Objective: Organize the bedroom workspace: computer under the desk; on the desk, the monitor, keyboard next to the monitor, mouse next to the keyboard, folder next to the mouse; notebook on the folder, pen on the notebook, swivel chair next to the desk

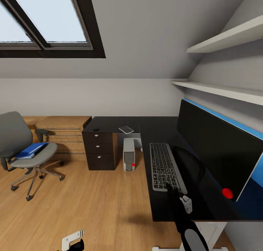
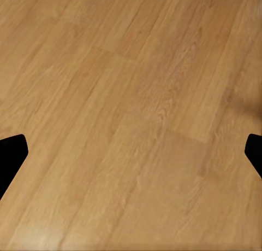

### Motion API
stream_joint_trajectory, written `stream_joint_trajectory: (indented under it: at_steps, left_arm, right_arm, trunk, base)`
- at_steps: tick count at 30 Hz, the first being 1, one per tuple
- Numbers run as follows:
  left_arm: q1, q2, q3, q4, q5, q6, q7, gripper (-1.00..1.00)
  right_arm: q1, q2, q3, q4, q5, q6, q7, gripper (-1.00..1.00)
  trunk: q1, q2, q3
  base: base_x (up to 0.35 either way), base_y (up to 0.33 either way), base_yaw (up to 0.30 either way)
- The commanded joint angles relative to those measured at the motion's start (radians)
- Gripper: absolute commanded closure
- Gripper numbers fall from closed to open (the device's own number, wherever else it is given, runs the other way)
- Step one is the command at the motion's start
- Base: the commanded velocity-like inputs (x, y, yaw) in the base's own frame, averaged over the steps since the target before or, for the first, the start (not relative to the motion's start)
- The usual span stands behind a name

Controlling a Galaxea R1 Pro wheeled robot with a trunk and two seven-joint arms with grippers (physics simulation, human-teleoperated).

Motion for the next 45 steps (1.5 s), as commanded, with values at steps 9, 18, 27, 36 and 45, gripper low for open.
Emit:
stream_joint_trajectory:
  at_steps: [9,18,27,36,45]
  left_arm:
    - [0.000,0.000,-0.002,-0.002,0.005,0.004,0.006,-1.00]
    - [0.000,0.000,-0.003,-0.003,0.005,0.004,0.007,-1.00]
    - [0.000,0.000,-0.003,-0.003,0.005,0.004,0.007,-1.00]
    - [0.000,0.000,-0.004,-0.003,0.005,0.004,0.007,-1.00]
    - [0.000,-0.001,-0.004,-0.003,0.005,0.004,0.006,-1.00]
  right_arm:
    - [-0.117,-0.053,0.000,0.245,-0.007,-0.001,0.012,1.00]
    - [-0.136,-0.069,-0.001,0.266,-0.007,-0.002,0.011,1.00]
    - [-0.138,-0.070,-0.001,0.267,-0.007,-0.002,0.010,1.00]
    - [-0.138,-0.069,-0.001,0.267,-0.007,-0.003,0.010,1.00]
    - [-0.138,-0.069,-0.001,0.269,-0.008,-0.002,0.009,1.00]
  trunk:
    - [0.000,-0.001,-0.001]
    - [0.000,-0.001,-0.001]
    - [0.000,-0.001,-0.001]
    - [0.000,-0.001,-0.001]
    - [0.000,-0.001,-0.001]
  base:
    - [0.000,-0.004,0.000]
    - [0.001,-0.001,0.000]
    - [0.144,-0.055,0.000]
    - [0.104,-0.004,0.000]
    - [0.065,0.000,0.000]
